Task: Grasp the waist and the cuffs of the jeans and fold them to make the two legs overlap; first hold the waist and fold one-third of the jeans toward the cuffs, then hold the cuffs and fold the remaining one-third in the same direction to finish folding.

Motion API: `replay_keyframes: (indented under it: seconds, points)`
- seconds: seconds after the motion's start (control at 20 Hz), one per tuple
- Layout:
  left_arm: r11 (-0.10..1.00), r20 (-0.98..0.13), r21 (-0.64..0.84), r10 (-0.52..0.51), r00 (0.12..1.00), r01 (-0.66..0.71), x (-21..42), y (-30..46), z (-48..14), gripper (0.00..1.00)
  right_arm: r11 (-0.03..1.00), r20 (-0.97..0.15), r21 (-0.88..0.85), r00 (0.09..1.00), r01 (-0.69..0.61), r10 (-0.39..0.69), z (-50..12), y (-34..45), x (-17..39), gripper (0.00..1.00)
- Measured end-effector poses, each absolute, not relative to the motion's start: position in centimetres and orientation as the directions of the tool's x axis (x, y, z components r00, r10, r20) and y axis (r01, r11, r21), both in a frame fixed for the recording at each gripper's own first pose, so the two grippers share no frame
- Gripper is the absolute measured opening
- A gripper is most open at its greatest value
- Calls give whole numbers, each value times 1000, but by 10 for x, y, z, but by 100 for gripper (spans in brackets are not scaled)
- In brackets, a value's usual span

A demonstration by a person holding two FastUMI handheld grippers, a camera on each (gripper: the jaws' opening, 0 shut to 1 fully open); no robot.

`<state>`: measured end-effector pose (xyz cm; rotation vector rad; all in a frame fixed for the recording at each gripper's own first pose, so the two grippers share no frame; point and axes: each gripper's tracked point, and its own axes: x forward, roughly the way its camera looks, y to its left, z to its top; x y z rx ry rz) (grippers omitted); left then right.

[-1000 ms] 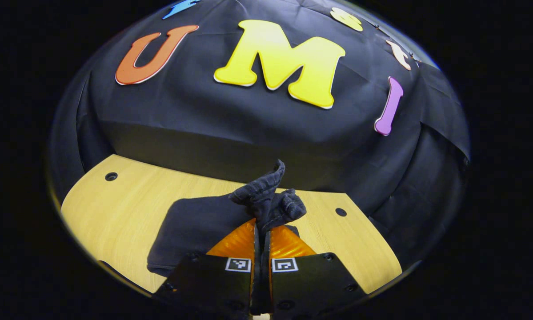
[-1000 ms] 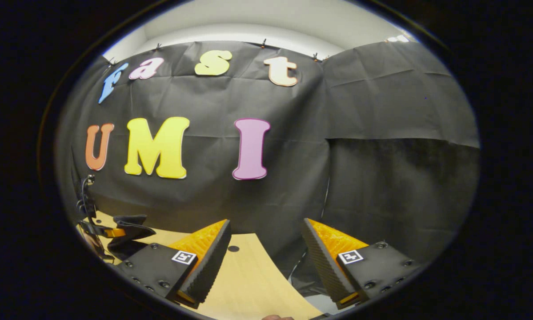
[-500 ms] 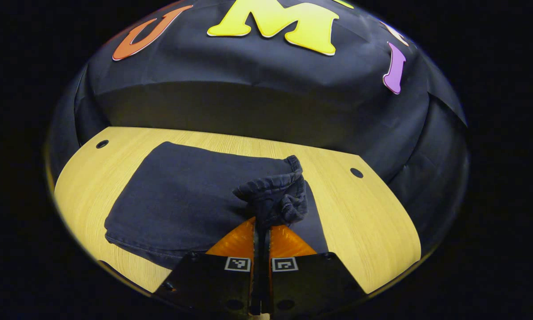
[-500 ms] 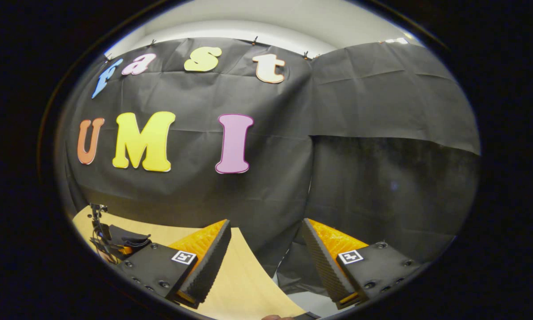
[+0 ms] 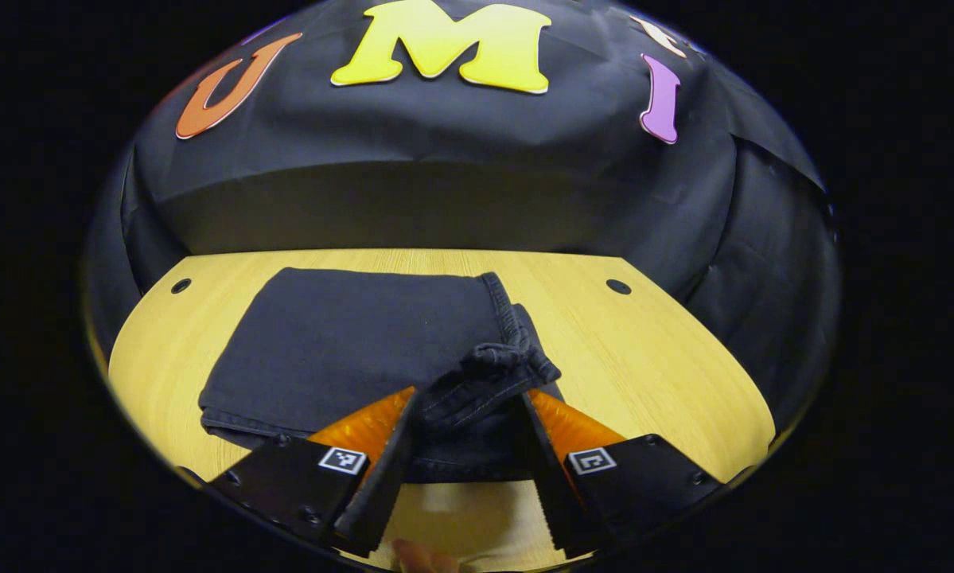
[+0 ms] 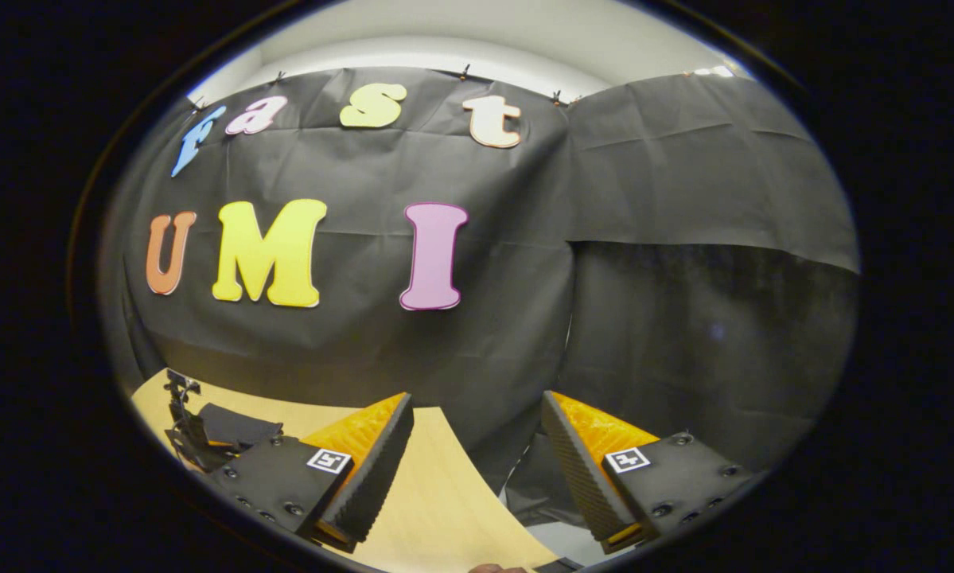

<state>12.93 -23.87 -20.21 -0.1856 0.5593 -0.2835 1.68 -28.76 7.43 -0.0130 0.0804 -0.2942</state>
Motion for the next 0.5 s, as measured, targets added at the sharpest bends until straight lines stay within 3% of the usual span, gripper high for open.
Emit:
replay_keyframes:
  seconds: [0.05,0.15,0.5]
  points:
    - [943,-473,-255,-314,823,213,127,-236,-191,84,959,-78,-16,956,282,-283,73,-285,18,99]
    - [945,-438,-249,-303,846,210,124,-227,-169,88,964,-80,-2,961,266,-265,70,-277,21,99]
    - [959,-303,-216,-244,921,183,107,-168,-83,89,981,-58,54,981,186,-183,69,-229,38,99]
